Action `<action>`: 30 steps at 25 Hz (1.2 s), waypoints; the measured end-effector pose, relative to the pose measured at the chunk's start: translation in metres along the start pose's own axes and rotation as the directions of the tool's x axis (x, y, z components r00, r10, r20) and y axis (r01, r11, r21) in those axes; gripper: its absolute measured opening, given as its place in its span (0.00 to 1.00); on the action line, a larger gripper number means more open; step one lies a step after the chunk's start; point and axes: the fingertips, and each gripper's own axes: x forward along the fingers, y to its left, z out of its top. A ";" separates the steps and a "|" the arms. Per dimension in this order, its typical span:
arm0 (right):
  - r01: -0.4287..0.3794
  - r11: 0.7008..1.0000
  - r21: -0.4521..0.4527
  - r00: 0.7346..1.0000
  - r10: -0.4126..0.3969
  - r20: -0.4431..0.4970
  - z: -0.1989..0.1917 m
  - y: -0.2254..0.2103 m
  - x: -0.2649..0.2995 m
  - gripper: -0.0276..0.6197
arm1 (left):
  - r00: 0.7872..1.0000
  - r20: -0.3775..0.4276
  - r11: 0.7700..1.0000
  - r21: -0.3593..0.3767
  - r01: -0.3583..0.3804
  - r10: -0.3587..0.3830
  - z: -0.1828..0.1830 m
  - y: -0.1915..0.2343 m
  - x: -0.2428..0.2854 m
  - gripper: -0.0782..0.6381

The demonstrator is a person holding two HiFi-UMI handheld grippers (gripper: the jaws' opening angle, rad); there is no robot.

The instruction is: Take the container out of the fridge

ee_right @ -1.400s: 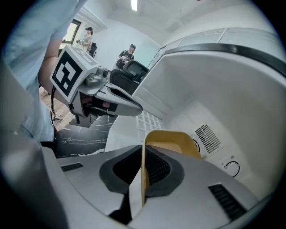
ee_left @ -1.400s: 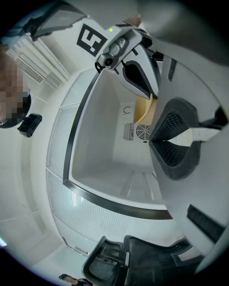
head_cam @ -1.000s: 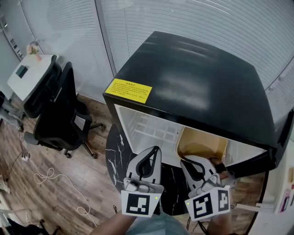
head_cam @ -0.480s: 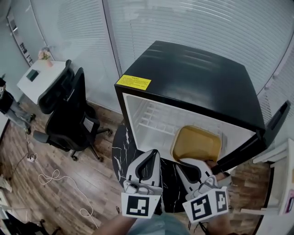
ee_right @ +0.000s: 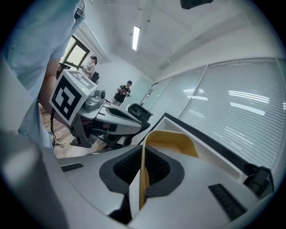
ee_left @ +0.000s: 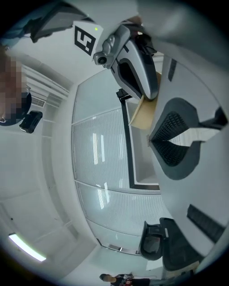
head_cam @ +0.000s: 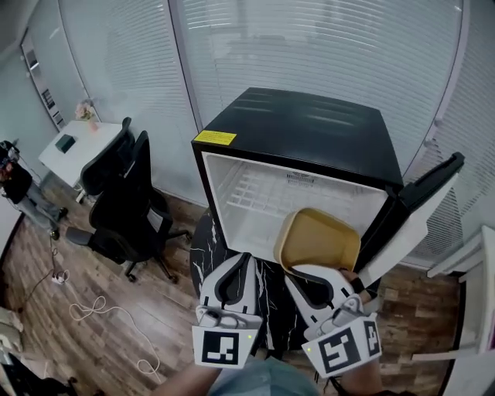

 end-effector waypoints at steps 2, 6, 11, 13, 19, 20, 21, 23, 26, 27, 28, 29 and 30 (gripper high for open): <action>0.041 0.999 0.024 0.997 -0.042 0.059 0.013 -0.005 -0.016 0.09 | 1.000 0.027 1.000 0.023 -0.008 0.008 0.015 -0.003 -0.007 0.13; 0.124 0.989 0.081 0.978 -0.136 0.161 0.036 -0.019 -0.052 0.09 | 0.995 0.100 0.998 0.047 -0.031 0.027 0.049 -0.011 -0.019 0.13; 0.215 0.970 0.116 0.946 -0.236 0.224 0.052 -0.035 -0.089 0.09 | 0.984 0.173 0.997 0.058 -0.050 0.040 0.087 -0.023 -0.036 0.13; 0.233 0.963 0.134 0.935 -0.260 0.240 0.056 -0.040 -0.098 0.09 | 0.979 0.200 0.997 0.057 -0.060 0.048 0.099 -0.024 -0.041 0.13; 0.288 0.944 0.160 0.908 -0.322 0.268 0.058 -0.048 -0.110 0.09 | 0.976 0.215 0.995 0.084 -0.060 0.041 0.109 -0.035 -0.048 0.13; 0.291 0.942 0.168 0.905 -0.328 0.270 0.057 -0.048 -0.110 0.09 | 0.976 0.212 0.994 0.089 -0.058 0.038 0.108 -0.037 -0.049 0.13; 0.293 0.940 0.174 0.903 -0.331 0.272 0.057 -0.048 -0.109 0.09 | 0.977 0.210 0.994 0.094 -0.058 0.037 0.108 -0.038 -0.050 0.13; 0.295 0.940 0.173 0.902 -0.334 0.275 0.057 -0.048 -0.107 0.09 | 0.977 0.210 0.993 0.106 -0.058 0.035 0.108 -0.039 -0.049 0.13; 0.300 0.938 0.175 0.900 -0.339 0.273 0.056 -0.049 -0.104 0.09 | 0.975 0.223 0.992 0.119 -0.052 0.024 0.110 -0.039 -0.047 0.13; 0.303 0.936 0.180 0.900 -0.343 0.271 0.055 -0.049 -0.103 0.09 | 0.975 0.220 0.991 0.121 -0.049 0.021 0.109 -0.039 -0.046 0.13; 0.305 0.934 0.186 0.899 -0.347 0.268 0.054 -0.050 -0.102 0.09 | 0.977 0.212 0.991 0.122 -0.045 0.018 0.107 -0.038 -0.045 0.13; 0.306 0.933 0.192 0.898 -0.349 0.266 0.053 -0.051 -0.100 0.09 | 0.978 0.206 0.992 0.123 -0.041 0.015 0.105 -0.038 -0.044 0.13; 0.307 0.932 0.195 0.898 -0.351 0.265 0.052 -0.051 -0.098 0.09 | 0.979 0.203 0.992 0.124 -0.037 0.011 0.103 -0.037 -0.043 0.13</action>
